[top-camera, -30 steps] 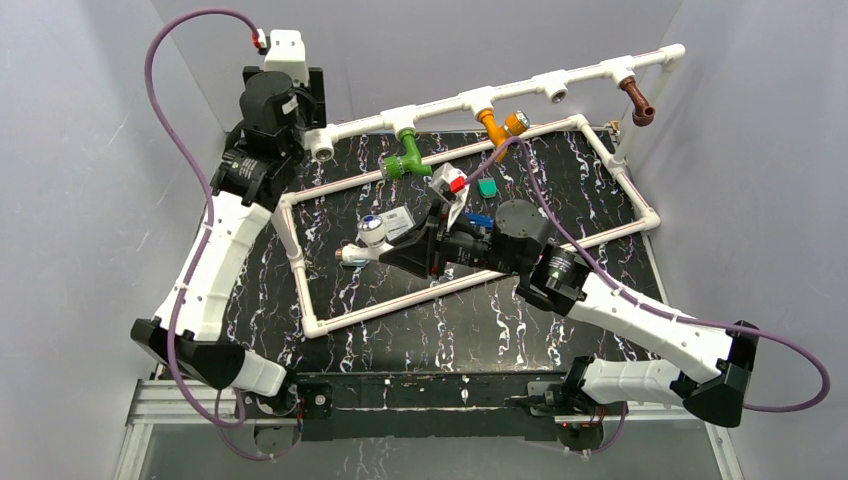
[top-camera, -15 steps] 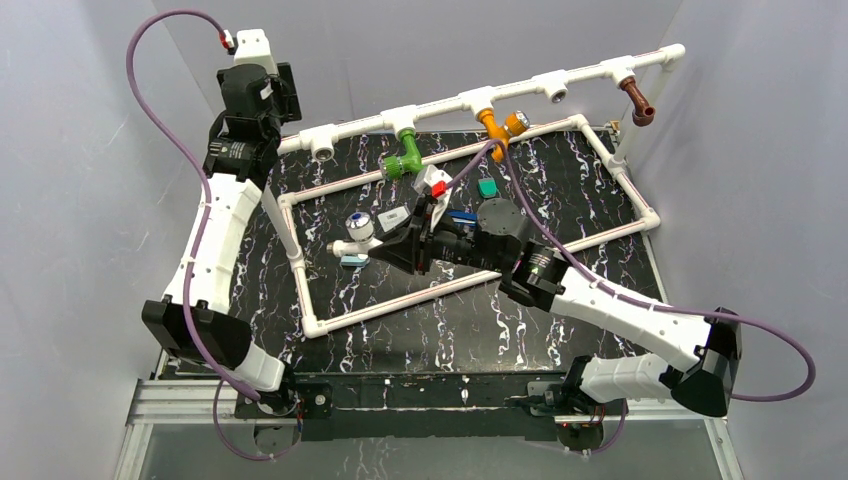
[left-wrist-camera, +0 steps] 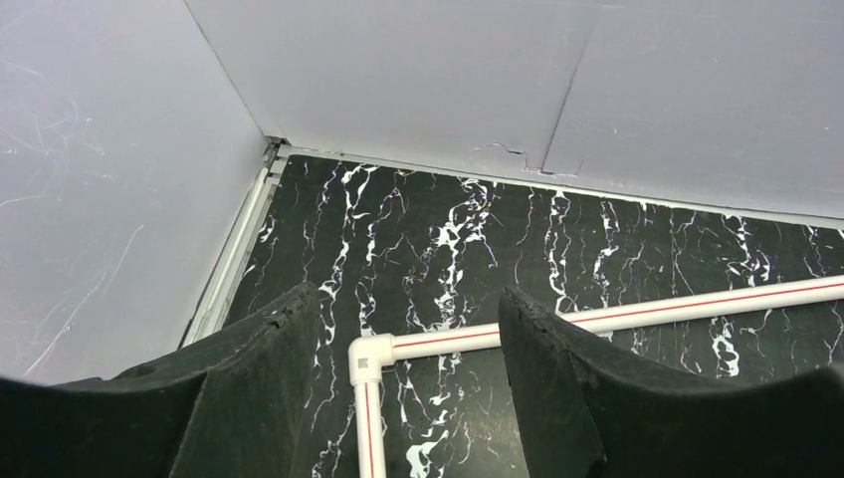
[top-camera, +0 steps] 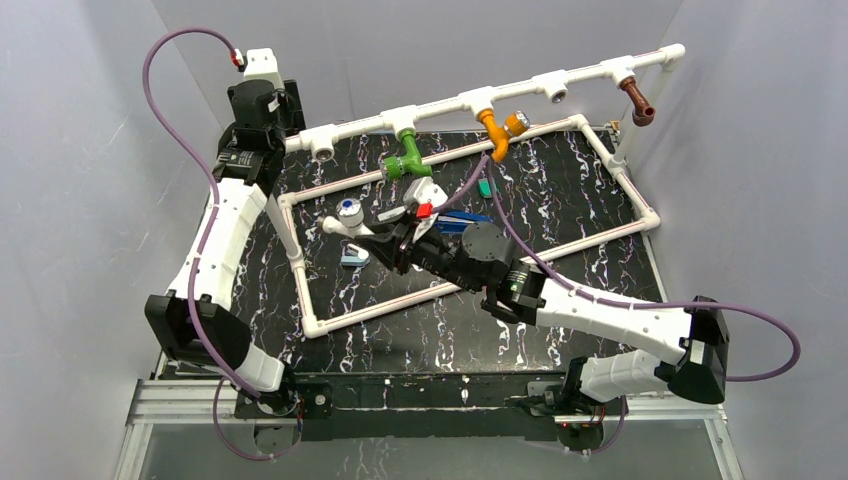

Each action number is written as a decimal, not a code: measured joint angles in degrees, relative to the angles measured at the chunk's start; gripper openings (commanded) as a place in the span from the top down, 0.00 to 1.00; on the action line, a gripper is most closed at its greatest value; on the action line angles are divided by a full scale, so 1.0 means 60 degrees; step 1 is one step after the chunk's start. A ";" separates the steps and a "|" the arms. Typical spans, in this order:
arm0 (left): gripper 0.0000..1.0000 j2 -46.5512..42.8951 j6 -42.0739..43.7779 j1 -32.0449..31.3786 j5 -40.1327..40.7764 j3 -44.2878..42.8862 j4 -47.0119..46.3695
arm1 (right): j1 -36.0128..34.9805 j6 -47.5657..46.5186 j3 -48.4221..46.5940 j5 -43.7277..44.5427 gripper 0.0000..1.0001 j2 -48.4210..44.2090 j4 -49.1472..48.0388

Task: Install the water faucets

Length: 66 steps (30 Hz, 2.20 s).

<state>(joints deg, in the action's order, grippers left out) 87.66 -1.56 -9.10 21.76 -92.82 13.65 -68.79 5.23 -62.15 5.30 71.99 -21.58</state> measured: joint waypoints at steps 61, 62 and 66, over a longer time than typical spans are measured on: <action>0.47 -0.2310 -0.1042 0.0007 -0.0933 0.1891 0.0481 | -0.3158 -1.1701 -0.2226 0.7519 0.99 0.4036 -0.5169; 0.47 -0.2310 -0.1045 0.0007 -0.0933 0.1891 0.0484 | -0.3144 -1.1693 -0.2244 0.7530 0.99 0.4076 -0.5169; 0.46 -0.2310 -0.1060 0.0007 -0.0936 0.1891 0.0514 | -0.3027 -1.1530 -0.2266 0.7526 0.99 0.4193 -0.4947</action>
<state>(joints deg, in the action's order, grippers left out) 73.80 -7.92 -9.06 16.14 -81.47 16.73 -86.96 -63.94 -75.75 50.46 97.14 -51.27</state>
